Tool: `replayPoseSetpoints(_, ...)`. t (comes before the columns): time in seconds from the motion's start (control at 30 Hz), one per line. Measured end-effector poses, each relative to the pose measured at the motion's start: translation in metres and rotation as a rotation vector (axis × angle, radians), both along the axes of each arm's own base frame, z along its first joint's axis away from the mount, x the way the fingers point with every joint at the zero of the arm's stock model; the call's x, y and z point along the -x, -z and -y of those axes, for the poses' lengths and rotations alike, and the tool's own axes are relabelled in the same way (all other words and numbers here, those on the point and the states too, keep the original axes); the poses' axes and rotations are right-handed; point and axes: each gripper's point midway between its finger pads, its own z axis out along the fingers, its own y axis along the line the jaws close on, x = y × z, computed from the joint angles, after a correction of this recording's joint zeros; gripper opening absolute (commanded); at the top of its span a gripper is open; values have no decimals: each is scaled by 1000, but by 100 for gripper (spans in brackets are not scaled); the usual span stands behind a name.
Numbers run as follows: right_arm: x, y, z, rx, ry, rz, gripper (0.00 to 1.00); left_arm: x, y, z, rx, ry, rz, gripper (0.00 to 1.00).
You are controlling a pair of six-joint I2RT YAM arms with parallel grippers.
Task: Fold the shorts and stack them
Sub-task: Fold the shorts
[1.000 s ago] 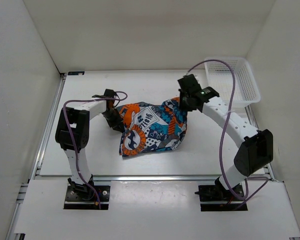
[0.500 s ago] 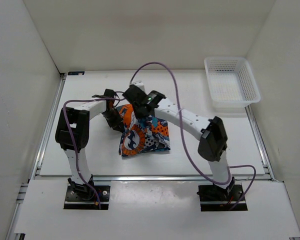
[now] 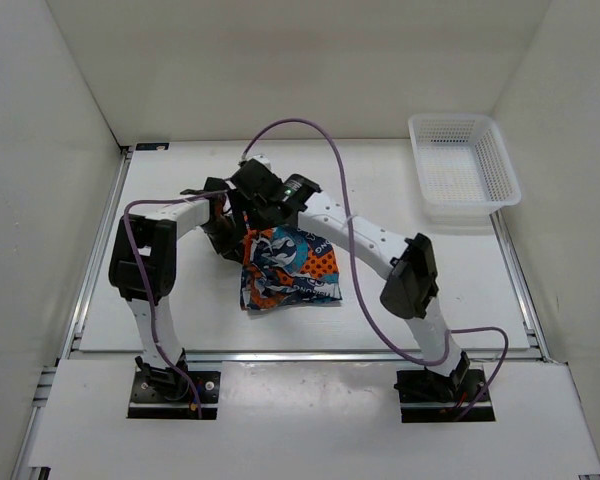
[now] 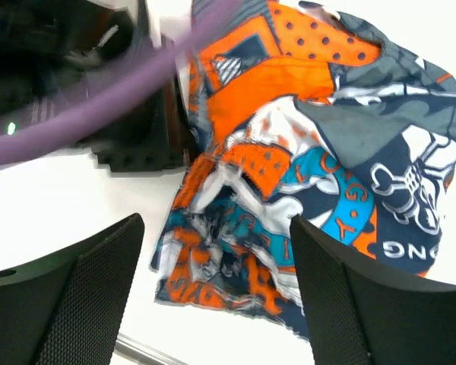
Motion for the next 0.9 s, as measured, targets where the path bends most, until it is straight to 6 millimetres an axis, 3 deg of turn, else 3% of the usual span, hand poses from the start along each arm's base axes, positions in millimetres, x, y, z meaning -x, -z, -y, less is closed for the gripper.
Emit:
replayPoseSetpoints(0.03,1,-9,2,-22,-1,8,81,-2,0,-4,-1,-6,4,27)
replayPoseSetpoints(0.13,16,-33,26,-54,2,25,64,-7,-3,-21,-11,-34,14,37)
replayPoseSetpoints(0.17,21,-39,38,-62,12,27,52,-8,-6,-26,-14,-39,20,40)
replayPoseSetpoints(0.27,29,-50,80,-86,68,30,38,-12,-21,-41,-34,-57,51,50)
replayPoseSetpoints(0.33,28,-44,108,-83,122,18,23,-17,-41,-46,-48,-57,97,51)
replayPoseSetpoints(0.37,26,-37,121,-73,150,6,20,-19,-52,-48,-54,-57,125,47)
replayPoseSetpoints(0.4,25,-26,132,-59,174,-11,15,-22,-66,-48,-60,-51,165,30)
replayPoseSetpoints(0.47,23,-2,151,-22,219,-58,15,-26,-96,-46,-73,-28,250,16)
replayPoseSetpoints(0.5,25,17,161,12,238,-97,15,-28,-119,-40,-71,5,321,16)
replayPoseSetpoints(0.57,30,34,166,38,238,-134,15,-26,-143,-19,-43,79,389,14)
replayPoseSetpoints(0.67,35,45,169,44,233,-168,15,-19,-158,26,32,221,425,14)
replayPoseSetpoints(0.8,32,52,172,24,241,-192,16,-11,-136,74,83,355,353,12)
replayPoseSetpoints(0.9,31,60,176,21,253,-206,17,-18,-100,84,59,380,268,11)
